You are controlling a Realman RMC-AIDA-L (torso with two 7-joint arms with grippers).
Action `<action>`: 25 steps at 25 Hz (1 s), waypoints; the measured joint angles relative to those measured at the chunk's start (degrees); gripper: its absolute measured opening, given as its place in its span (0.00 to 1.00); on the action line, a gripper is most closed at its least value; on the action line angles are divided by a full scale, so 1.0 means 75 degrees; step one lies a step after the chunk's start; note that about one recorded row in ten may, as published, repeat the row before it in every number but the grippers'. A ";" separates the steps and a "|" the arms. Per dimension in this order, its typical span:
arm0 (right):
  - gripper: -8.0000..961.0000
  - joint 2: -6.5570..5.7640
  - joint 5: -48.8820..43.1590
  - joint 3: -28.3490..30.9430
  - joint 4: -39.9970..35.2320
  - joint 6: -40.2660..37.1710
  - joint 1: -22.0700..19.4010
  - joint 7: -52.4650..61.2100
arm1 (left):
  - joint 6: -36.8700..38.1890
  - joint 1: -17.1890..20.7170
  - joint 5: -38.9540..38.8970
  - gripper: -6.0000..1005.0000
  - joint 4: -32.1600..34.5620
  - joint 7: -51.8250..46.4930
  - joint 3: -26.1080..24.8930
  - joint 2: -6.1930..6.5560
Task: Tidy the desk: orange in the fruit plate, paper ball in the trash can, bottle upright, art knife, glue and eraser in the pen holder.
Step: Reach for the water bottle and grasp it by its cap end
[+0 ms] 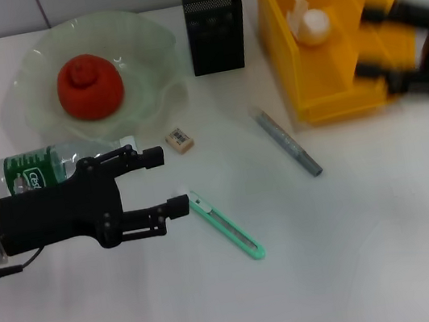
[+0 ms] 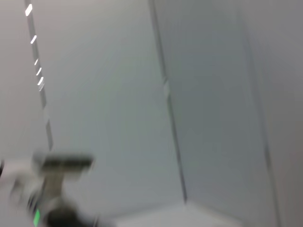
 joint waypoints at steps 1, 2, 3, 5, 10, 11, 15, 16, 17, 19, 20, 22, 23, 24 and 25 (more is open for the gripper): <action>0.87 0.0118 -0.0336 -0.0002 0.0045 0.0057 -0.0035 -0.0238 | -0.0013 -0.0014 0.0001 0.83 0.0040 -0.0045 0.0000 0.0010; 0.87 0.0239 -0.0724 -0.0001 0.0053 0.0134 -0.0068 -0.0464 | -0.0013 -0.0014 0.0001 0.83 0.0040 -0.0045 0.0000 0.0010; 0.87 0.0482 -0.1417 0.0000 0.0040 0.0303 -0.0110 -0.0784 | -0.0039 -0.0028 0.0001 0.83 0.0132 -0.0142 0.0001 0.0020; 0.87 0.0581 -0.1734 -0.0001 0.0039 0.0428 -0.0116 -0.0899 | -0.0172 -0.0047 0.0142 0.83 0.0367 -0.0370 -0.0008 0.0023; 0.87 0.0871 -0.2642 0.0002 0.0097 0.1273 -0.0100 -0.1145 | -0.0400 -0.0103 0.0453 0.83 0.0683 -0.0744 -0.0043 0.0023; 0.87 0.0908 -0.2700 0.0008 0.0120 0.1417 -0.0101 -0.1214 | -0.0400 -0.0103 0.0453 0.83 0.0683 -0.0744 -0.0043 0.0023; 0.87 0.0961 -0.2713 0.0058 0.0225 0.1560 -0.0142 -0.1435 | -0.0564 -0.0139 0.0670 0.83 0.1140 -0.1121 -0.0052 0.0019; 0.87 0.0961 -0.2711 0.0060 0.0247 0.1559 -0.0143 -0.1443 | -0.0570 -0.0141 0.0712 0.83 0.1214 -0.1181 -0.0052 0.0018; 0.87 0.0961 -0.2711 0.0060 0.0258 0.1558 -0.0144 -0.1445 | -0.0570 -0.0141 0.0712 0.83 0.1214 -0.1181 -0.0052 0.0018; 0.87 0.0961 -0.2712 0.0060 0.0268 0.1557 -0.0145 -0.1450 | -0.0683 -0.0150 0.1314 0.83 0.2100 -0.1880 -0.0094 -0.0006; 0.87 0.0960 -0.2710 0.0060 0.0269 0.1557 -0.0146 -0.1449 | -0.0700 -0.0150 0.1425 0.83 0.2280 -0.2019 -0.0095 -0.0008; 0.87 0.0956 -0.2706 0.0059 0.0272 0.1534 -0.0148 -0.1448 | -0.0758 -0.0155 0.1909 0.83 0.2943 -0.2497 -0.0099 -0.0017; 0.87 0.0948 -0.2706 0.0059 0.0273 0.1525 -0.0148 -0.1445 | -0.0774 -0.0172 0.2279 0.83 0.3357 -0.2806 -0.0106 -0.0022; 0.87 0.0939 -0.2706 0.0061 0.0274 0.1520 -0.0149 -0.1435 | -0.0789 -0.0189 0.2486 0.83 0.3610 -0.3008 -0.0112 -0.0023; 0.87 0.0932 -0.2706 0.0065 0.0275 0.1522 -0.0150 -0.1427 | -0.0785 -0.0210 0.2760 0.83 0.3880 -0.3214 -0.0115 -0.0029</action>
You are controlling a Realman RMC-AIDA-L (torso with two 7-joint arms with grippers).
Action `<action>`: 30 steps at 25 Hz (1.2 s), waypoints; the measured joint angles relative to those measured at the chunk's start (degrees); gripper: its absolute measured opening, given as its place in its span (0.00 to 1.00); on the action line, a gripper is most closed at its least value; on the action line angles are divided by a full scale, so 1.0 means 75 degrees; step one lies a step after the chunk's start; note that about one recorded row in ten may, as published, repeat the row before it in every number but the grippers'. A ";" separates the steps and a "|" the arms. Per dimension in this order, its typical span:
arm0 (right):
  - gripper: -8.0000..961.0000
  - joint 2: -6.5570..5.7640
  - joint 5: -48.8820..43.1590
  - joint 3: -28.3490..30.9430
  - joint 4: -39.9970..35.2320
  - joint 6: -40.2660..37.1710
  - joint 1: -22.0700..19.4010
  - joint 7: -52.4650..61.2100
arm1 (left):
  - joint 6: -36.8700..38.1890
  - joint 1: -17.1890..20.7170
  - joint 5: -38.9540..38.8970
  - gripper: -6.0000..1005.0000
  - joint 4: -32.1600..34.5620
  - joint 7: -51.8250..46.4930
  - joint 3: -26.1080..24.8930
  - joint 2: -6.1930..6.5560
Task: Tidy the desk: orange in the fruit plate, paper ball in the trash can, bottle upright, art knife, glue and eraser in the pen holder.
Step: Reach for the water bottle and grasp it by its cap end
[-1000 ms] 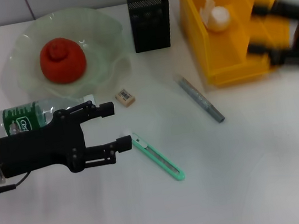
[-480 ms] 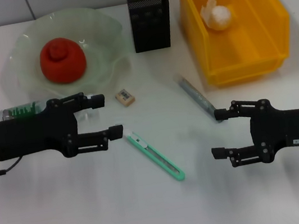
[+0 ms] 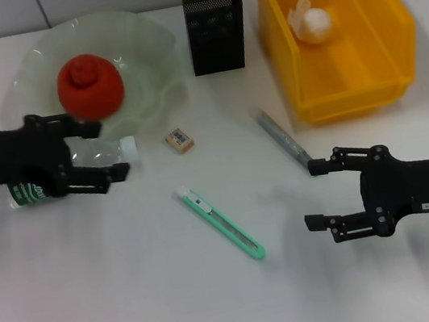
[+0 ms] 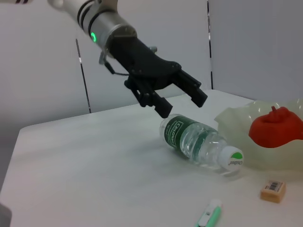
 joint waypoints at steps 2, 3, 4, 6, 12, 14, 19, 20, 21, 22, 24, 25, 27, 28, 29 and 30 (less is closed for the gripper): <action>0.87 -0.0005 0.0000 0.0014 0.0001 0.0018 -0.0006 0.0004 | 0.0037 -0.0063 0.0576 0.83 0.0616 -0.0403 -0.0003 -0.0019; 0.87 -0.0005 0.0000 0.0023 0.0001 0.0028 -0.0009 0.0008 | 0.0051 -0.0093 0.0807 0.82 0.0880 -0.0528 -0.0003 -0.0042; 0.87 -0.0006 0.0000 0.0035 0.0001 0.0035 -0.0013 0.0015 | 0.0060 -0.0117 0.1016 0.82 0.1089 -0.0627 -0.0003 -0.0064; 0.87 -0.0011 0.0000 0.0052 0.0001 0.0041 -0.0015 0.0040 | 0.0082 -0.0181 0.1486 0.82 0.1545 -0.0813 0.0027 -0.0150; 0.87 -0.0032 0.0001 0.0212 0.0001 -0.0005 -0.0015 0.0138 | 0.0083 -0.0549 0.2982 0.82 0.2040 -0.1002 0.0099 -0.0467; 0.87 -0.0033 0.0001 0.0252 0.0000 -0.0009 -0.0021 0.0152 | -0.0001 -0.0640 0.3169 0.82 0.1901 -0.1018 0.0168 -0.0471; 0.87 -0.0032 0.0011 0.0264 0.0000 0.0025 -0.0034 0.0204 | -0.0474 -0.0704 0.3471 0.82 0.1611 -0.1017 0.0547 -0.0466; 0.87 -0.0028 0.0011 0.0264 0.0000 0.0034 -0.0035 0.0207 | -0.0558 -0.0698 0.3525 0.82 0.1599 -0.1017 0.0636 -0.0468; 0.87 -0.0024 0.0011 0.0264 0.0000 0.0037 -0.0035 0.0209 | -0.0637 -0.0689 0.3560 0.82 0.1595 -0.1017 0.0734 -0.0471; 0.87 -0.0020 0.0011 0.0264 0.0000 0.0039 -0.0037 0.0212 | -0.0674 -0.0686 0.3570 0.82 0.1590 -0.1019 0.0778 -0.0472; 0.87 -0.0010 0.0011 0.0264 0.0000 0.0039 -0.0036 0.0215 | -0.0789 -0.0679 0.3593 0.82 0.1551 -0.1022 0.0893 -0.0472; 0.87 -0.0005 0.0011 0.0264 0.0000 0.0039 -0.0037 0.0215 | -0.0853 -0.0688 0.3636 0.82 0.1508 -0.1022 0.0920 -0.0470; 0.87 0.0001 0.0011 0.0270 0.0000 0.0039 -0.0037 0.0218 | -0.0981 -0.0716 0.3831 0.82 0.1403 -0.1023 0.0945 -0.0467; 0.87 0.0005 0.0011 0.0285 0.0000 0.0039 -0.0037 0.0221 | -0.1011 -0.0723 0.3881 0.82 0.1375 -0.1024 0.0953 -0.0468; 0.87 0.0008 0.0011 0.0304 0.0000 0.0039 -0.0037 0.0227 | -0.1096 -0.0734 0.3997 0.82 0.1318 -0.1032 0.0989 -0.0474; 0.87 0.0011 0.0011 0.0318 0.0000 0.0039 -0.0037 0.0233 | -0.1176 -0.0739 0.4069 0.82 0.1252 -0.1039 0.1028 -0.0478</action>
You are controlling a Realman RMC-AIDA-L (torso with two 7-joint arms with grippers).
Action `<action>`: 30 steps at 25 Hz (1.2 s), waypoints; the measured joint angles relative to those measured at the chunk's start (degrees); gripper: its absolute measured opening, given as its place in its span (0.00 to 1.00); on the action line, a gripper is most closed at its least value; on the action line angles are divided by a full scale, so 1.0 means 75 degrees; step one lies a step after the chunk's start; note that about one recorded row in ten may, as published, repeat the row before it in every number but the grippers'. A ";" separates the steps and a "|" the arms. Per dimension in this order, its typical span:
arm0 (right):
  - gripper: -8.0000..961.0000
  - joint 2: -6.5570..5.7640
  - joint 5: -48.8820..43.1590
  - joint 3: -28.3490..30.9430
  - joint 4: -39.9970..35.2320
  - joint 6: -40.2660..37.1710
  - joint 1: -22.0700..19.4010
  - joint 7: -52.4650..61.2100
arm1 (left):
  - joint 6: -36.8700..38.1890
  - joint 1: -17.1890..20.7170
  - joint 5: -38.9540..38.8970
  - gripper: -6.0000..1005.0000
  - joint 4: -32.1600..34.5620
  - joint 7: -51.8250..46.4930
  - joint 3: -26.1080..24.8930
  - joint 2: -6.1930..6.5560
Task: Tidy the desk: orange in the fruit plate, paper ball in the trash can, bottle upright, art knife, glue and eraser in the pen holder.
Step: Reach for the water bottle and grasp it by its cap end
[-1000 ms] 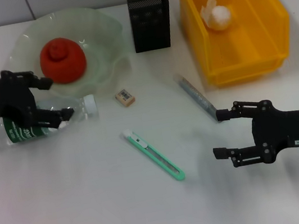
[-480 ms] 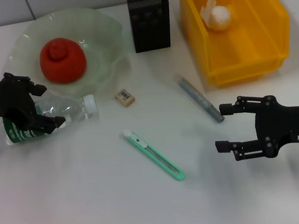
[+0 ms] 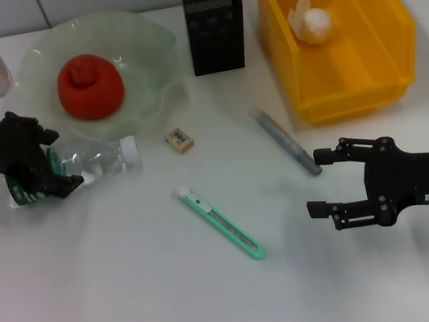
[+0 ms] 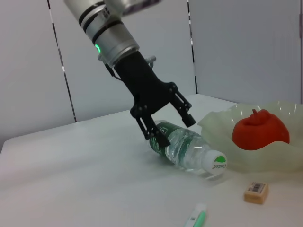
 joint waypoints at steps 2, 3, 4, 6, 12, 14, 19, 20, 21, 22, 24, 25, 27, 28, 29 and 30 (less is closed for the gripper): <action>0.87 0.0003 0.0000 0.0012 0.0000 -0.0001 0.0000 0.0007 | -0.0097 -0.0003 0.0052 0.82 -0.0084 -0.0004 0.0055 -0.0004; 0.87 0.0003 0.0000 0.0014 0.0000 0.0000 0.0000 0.0011 | -0.0105 -0.0004 0.0053 0.82 -0.0116 0.0002 0.0083 -0.0005; 0.87 0.0004 0.0000 0.0014 0.0000 0.0000 0.0000 0.0016 | -0.0105 -0.0004 0.0053 0.82 -0.0116 0.0002 0.0083 -0.0005; 0.87 0.0004 0.0000 0.0015 0.0000 0.0002 0.0000 0.0054 | -0.0066 -0.0005 0.0031 0.82 -0.0117 0.0024 0.0121 -0.0007; 0.87 0.0004 0.0000 0.0016 -0.0013 0.0010 0.0001 0.0149 | 0.0174 -0.0008 -0.0141 0.82 -0.0083 0.0002 0.0366 -0.0020; 0.87 0.0004 -0.0001 0.0016 -0.0013 0.0009 0.0004 0.0186 | 0.0284 -0.0008 -0.0276 0.82 -0.0057 0.0024 0.0399 -0.0024; 0.87 0.0004 -0.0009 0.0015 -0.0002 0.0007 0.0014 0.0199 | 0.0370 -0.0069 -0.0511 0.82 -0.0105 0.0064 0.0567 -0.0024; 0.87 0.0004 -0.0012 0.0015 -0.0001 0.0005 0.0014 0.0201 | 0.0367 -0.0075 -0.0527 0.82 -0.0123 0.0064 0.0626 -0.0024; 0.87 0.0004 -0.0017 0.0015 0.0000 -0.0015 0.0010 0.0207 | 0.0354 -0.0083 -0.0533 0.82 -0.0142 0.0065 0.0680 -0.0027; 0.87 0.0004 -0.0017 0.0015 0.0000 -0.0015 0.0010 0.0207 | 0.0331 -0.0095 -0.0547 0.82 -0.0169 0.0065 0.0742 -0.0031; 0.87 0.0004 -0.0017 0.0015 0.0001 -0.0029 0.0006 0.0209 | 0.0311 -0.0106 -0.0572 0.82 -0.0219 0.0065 0.0804 -0.0038; 0.87 0.0004 -0.0017 0.0016 0.0001 -0.0030 0.0004 0.0209 | 0.0274 -0.0149 -0.0647 0.82 -0.0338 0.0069 0.0883 -0.0045; 0.87 0.0004 -0.0017 0.0015 0.0001 -0.0030 0.0004 0.0209 | 0.0243 -0.0221 -0.0715 0.82 -0.0506 0.0070 0.0926 -0.0046; 0.87 0.0004 -0.0017 0.0015 0.0001 -0.0029 0.0002 0.0209 | 0.0214 -0.0262 -0.0728 0.82 -0.0596 0.0071 0.0950 -0.0047; 0.87 0.0004 -0.0017 0.0015 0.0001 -0.0029 -0.0001 0.0209 | 0.0191 -0.0303 -0.0733 0.82 -0.0688 0.0072 0.0977 -0.0047; 0.87 0.0004 -0.0017 0.0015 0.0001 -0.0029 -0.0003 0.0209 | 0.0165 -0.0331 -0.0735 0.82 -0.0746 0.0073 0.0999 -0.0047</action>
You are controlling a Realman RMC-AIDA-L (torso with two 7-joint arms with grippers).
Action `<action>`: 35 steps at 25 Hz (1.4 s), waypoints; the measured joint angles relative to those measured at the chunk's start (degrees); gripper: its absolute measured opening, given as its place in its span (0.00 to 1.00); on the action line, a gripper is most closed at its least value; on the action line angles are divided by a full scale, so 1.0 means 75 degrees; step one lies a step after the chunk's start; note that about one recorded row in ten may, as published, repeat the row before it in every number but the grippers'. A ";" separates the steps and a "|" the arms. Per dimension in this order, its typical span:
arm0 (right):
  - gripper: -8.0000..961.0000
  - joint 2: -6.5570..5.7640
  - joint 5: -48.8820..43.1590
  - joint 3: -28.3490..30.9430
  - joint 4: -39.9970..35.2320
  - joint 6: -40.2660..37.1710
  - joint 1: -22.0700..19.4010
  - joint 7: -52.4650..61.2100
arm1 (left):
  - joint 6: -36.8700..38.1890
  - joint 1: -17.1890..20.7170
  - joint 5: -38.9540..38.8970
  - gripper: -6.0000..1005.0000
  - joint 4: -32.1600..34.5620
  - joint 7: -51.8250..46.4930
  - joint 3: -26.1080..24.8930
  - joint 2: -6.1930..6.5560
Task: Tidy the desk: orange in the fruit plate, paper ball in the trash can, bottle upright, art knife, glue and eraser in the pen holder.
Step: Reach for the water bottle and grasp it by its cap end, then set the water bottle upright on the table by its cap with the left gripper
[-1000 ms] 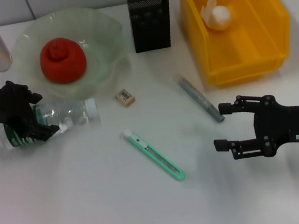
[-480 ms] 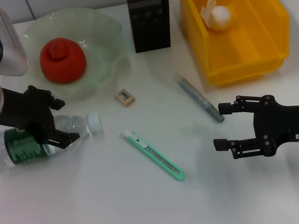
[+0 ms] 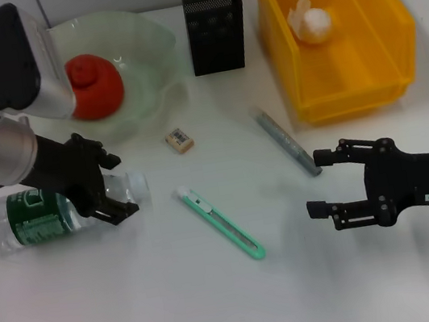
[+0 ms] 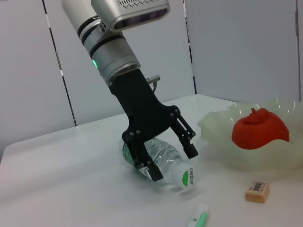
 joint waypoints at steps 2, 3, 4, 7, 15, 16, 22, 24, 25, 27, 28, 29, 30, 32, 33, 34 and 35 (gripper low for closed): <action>0.87 0.0000 0.0002 0.0000 0.0000 0.0000 -0.0007 0.0000 | -0.0036 -0.0032 -0.0010 0.82 -0.0079 0.0000 0.0047 -0.0003; 0.87 0.0000 0.0003 0.0000 0.0000 0.0000 -0.0012 0.0000 | -0.0129 -0.0049 -0.0056 0.82 -0.0147 0.0002 0.0174 -0.0015; 0.87 0.0000 0.0003 0.0000 0.0000 0.0000 -0.0015 0.0000 | -0.0151 -0.0049 -0.0078 0.82 -0.0159 0.0002 0.0213 -0.0017; 0.87 0.0000 0.0007 0.0000 -0.0004 -0.0001 -0.0029 0.0000 | -0.0219 -0.0051 -0.0150 0.82 -0.0197 0.0003 0.0330 -0.0017; 0.87 -0.0001 0.0015 0.0003 -0.0044 -0.0022 -0.0092 0.0000 | -0.0501 -0.0062 -0.0130 0.82 -0.0291 0.0003 0.0739 -0.0013; 0.87 0.0000 0.0015 0.0005 -0.0045 -0.0023 -0.0095 0.0000 | -0.0501 -0.0062 -0.0130 0.76 -0.0291 0.0003 0.0739 -0.0013; 0.87 -0.0008 0.0016 0.0016 -0.0035 -0.0034 -0.0110 0.0000 | -0.0676 -0.0063 -0.0050 0.54 -0.0266 -0.0043 0.1028 -0.0001; 0.87 -0.0010 0.0015 0.0022 -0.0027 -0.0037 -0.0115 0.0000 | -0.0676 -0.0063 -0.0050 0.49 -0.0266 -0.0043 0.1028 -0.0001; 0.87 -0.0011 0.0015 0.0023 -0.0022 -0.0039 -0.0117 -0.0001 | -0.0676 -0.0063 -0.0049 0.47 -0.0220 -0.0050 0.1027 0.0000; 0.87 -0.0012 0.0015 0.0024 -0.0017 -0.0041 -0.0123 0.0000 | -0.0619 0.0003 -0.0175 0.44 0.0010 -0.0112 0.0943 0.0018; 0.87 -0.0012 0.0016 0.0023 -0.0016 -0.0043 -0.0125 -0.0001 | -0.0606 0.0015 -0.0205 0.44 0.0044 -0.0117 0.0939 0.0021; 0.87 -0.0013 0.0016 0.0024 -0.0016 -0.0043 -0.0127 0.0000 | -0.0606 0.0015 -0.0205 0.44 0.0044 -0.0117 0.0939 0.0021; 0.87 -0.0013 0.0015 0.0024 -0.0017 -0.0043 -0.0127 -0.0001 | -0.0552 0.0085 -0.0357 0.44 0.0188 -0.0122 0.0890 0.0033; 0.87 -0.0013 0.0015 0.0024 -0.0022 -0.0043 -0.0132 0.0000 | -0.0502 0.0110 -0.0432 0.44 0.0257 -0.0124 0.0808 0.0038; 0.87 -0.0013 0.0015 0.0024 -0.0024 -0.0043 -0.0135 0.0000 | -0.0434 0.0127 -0.0501 0.44 0.0316 -0.0124 0.0701 0.0038; 0.87 -0.0013 0.0015 0.0024 -0.0024 -0.0044 -0.0137 -0.0001 | -0.0434 0.0127 -0.0501 0.44 0.0316 -0.0124 0.0701 0.0038; 0.87 -0.0013 0.0016 0.0023 -0.0024 -0.0047 -0.0137 -0.0001 | -0.0327 0.0137 -0.0594 0.44 0.0363 -0.0125 0.0547 0.0039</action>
